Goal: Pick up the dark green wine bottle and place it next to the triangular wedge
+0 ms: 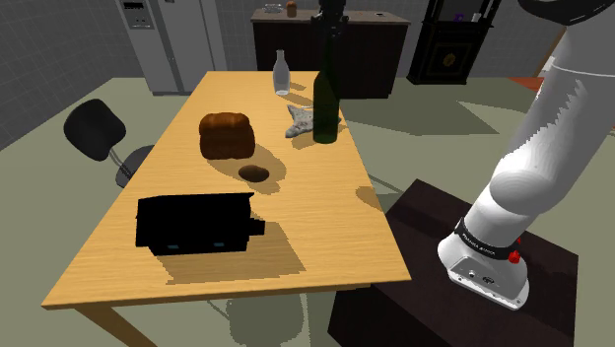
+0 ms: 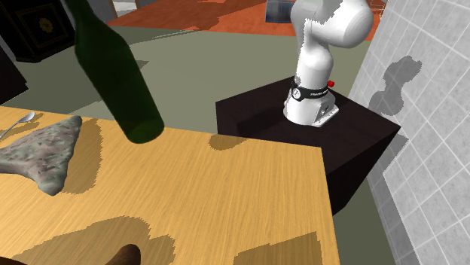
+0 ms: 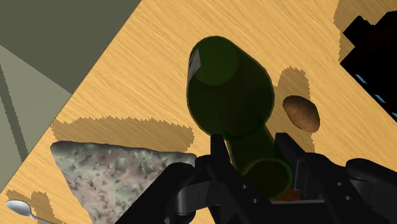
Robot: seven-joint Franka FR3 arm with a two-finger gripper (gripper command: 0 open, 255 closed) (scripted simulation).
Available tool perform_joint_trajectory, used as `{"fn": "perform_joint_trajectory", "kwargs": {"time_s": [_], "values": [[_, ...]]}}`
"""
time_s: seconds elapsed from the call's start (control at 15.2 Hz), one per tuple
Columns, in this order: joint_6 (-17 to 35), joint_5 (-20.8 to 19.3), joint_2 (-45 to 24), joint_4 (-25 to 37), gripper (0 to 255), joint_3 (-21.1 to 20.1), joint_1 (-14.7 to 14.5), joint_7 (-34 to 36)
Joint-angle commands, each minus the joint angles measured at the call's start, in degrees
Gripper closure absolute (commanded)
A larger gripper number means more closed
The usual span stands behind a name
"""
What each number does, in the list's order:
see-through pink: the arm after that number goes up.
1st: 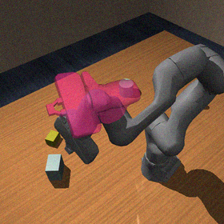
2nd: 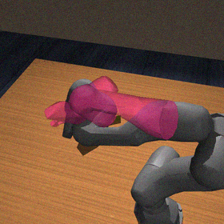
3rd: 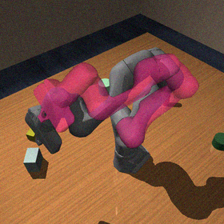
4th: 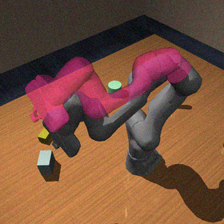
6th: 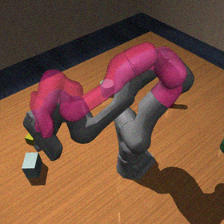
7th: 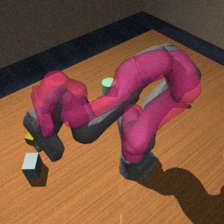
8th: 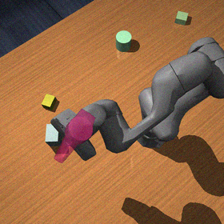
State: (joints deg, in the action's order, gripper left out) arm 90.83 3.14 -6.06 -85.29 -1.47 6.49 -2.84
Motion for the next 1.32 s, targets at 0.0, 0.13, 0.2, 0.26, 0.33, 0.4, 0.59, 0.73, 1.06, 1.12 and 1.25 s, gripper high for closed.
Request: {"fn": "perform_joint_trajectory", "kwargs": {"time_s": [0.0, 0.13, 0.2, 0.26, 0.33, 0.4, 0.59, 0.73, 1.06, 1.12, 1.25], "values": [[1.1, 0.0, -2.7, 1.7, 255, 0.3, 0.4, -0.7], [2.8, 0.0, -2.4, -0.3, 255, 0.3, 0.4, -0.8], [3.6, 0.0, -2.2, -1.3, 255, 0.3, 0.4, -0.9], [4.4, 0.0, -2.1, -2.3, 255, 0.3, 0.4, -0.9], [5.2, 0.0, -2.0, -3.2, 255, 0.3, 0.4, -1.0], [6.0, 0.0, -1.9, -4.1, 255, 0.3, 0.4, -1.0], [8.4, 0.0, -1.7, -6.6, 255, 0.3, 0.3, -1.1], [10.0, 0.0, -1.7, -8.3, 255, 0.3, 0.3, -1.2], [13.8, 0.1, -1.7, -12.0, 255, 0.3, 0.3, -1.4], [14.5, 0.1, -1.8, -12.7, 255, 0.3, 0.3, -1.4], [16.0, 0.1, -2.0, -14.0, 255, 0.3, 0.3, -1.5]]}}
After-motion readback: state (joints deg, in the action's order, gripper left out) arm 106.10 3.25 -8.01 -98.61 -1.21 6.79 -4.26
